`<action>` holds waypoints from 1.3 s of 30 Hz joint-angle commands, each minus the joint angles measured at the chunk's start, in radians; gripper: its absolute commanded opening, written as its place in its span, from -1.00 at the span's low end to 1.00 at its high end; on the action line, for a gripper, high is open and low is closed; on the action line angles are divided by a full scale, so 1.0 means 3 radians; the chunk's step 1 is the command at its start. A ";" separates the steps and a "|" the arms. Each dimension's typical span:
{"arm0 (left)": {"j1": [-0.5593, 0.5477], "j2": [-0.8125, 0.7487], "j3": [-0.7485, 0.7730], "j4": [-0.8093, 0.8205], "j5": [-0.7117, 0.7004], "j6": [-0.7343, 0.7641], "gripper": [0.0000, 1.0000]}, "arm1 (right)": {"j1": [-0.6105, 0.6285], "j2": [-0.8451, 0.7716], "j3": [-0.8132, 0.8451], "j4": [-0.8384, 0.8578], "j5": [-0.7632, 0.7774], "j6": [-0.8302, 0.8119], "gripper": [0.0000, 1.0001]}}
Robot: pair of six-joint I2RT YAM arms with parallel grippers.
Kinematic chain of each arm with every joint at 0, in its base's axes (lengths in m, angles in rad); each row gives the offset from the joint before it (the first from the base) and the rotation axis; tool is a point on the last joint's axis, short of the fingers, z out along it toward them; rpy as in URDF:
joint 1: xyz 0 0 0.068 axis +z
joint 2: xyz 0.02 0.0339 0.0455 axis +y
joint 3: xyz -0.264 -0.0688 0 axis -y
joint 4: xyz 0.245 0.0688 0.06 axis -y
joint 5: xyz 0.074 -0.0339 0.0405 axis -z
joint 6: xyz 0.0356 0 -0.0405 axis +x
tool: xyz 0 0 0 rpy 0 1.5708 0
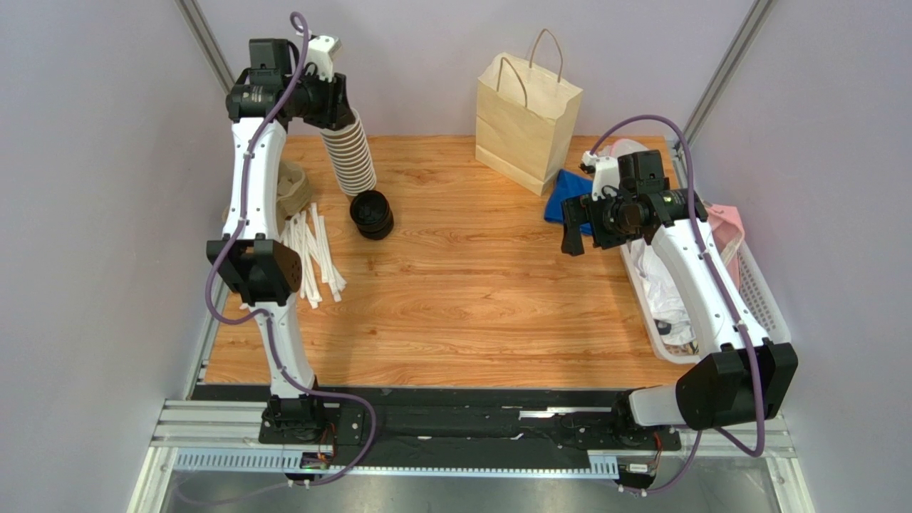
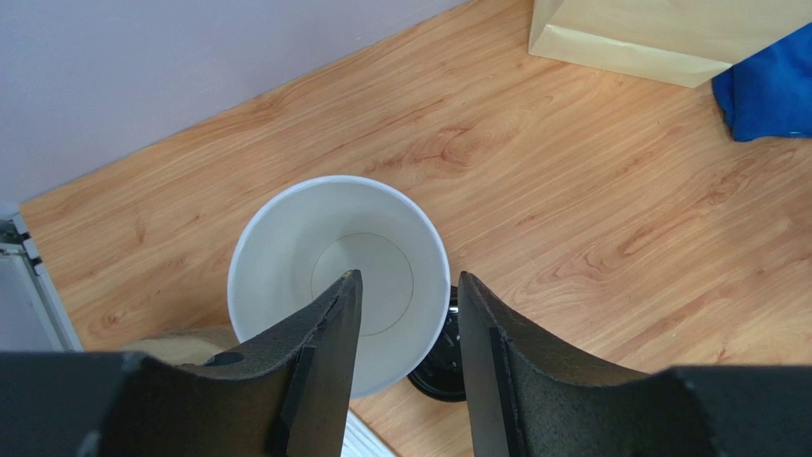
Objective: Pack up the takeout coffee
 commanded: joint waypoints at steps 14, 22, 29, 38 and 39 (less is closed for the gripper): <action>-0.0025 0.0168 0.0013 0.0058 0.0004 0.0037 -0.18 | -0.0008 -0.0020 0.0076 0.0012 0.0074 -0.0075 1.00; -0.0025 0.0102 0.0023 0.0069 0.0055 0.0062 -0.59 | -0.0008 -0.0025 0.0061 0.0022 0.0074 -0.0070 1.00; -0.0173 -0.0041 0.0023 0.0064 -0.0113 0.0298 -0.99 | -0.0008 -0.0035 0.0061 0.0027 0.0069 -0.0070 1.00; -0.0291 -0.0185 0.0033 0.0135 -0.0517 0.0553 -1.00 | -0.0013 -0.0056 0.0055 0.0033 0.0049 -0.0060 1.00; -0.0291 -0.0190 0.0033 0.0130 -0.0533 0.0579 -1.00 | -0.0008 -0.0051 0.0055 0.0033 0.0049 -0.0065 1.00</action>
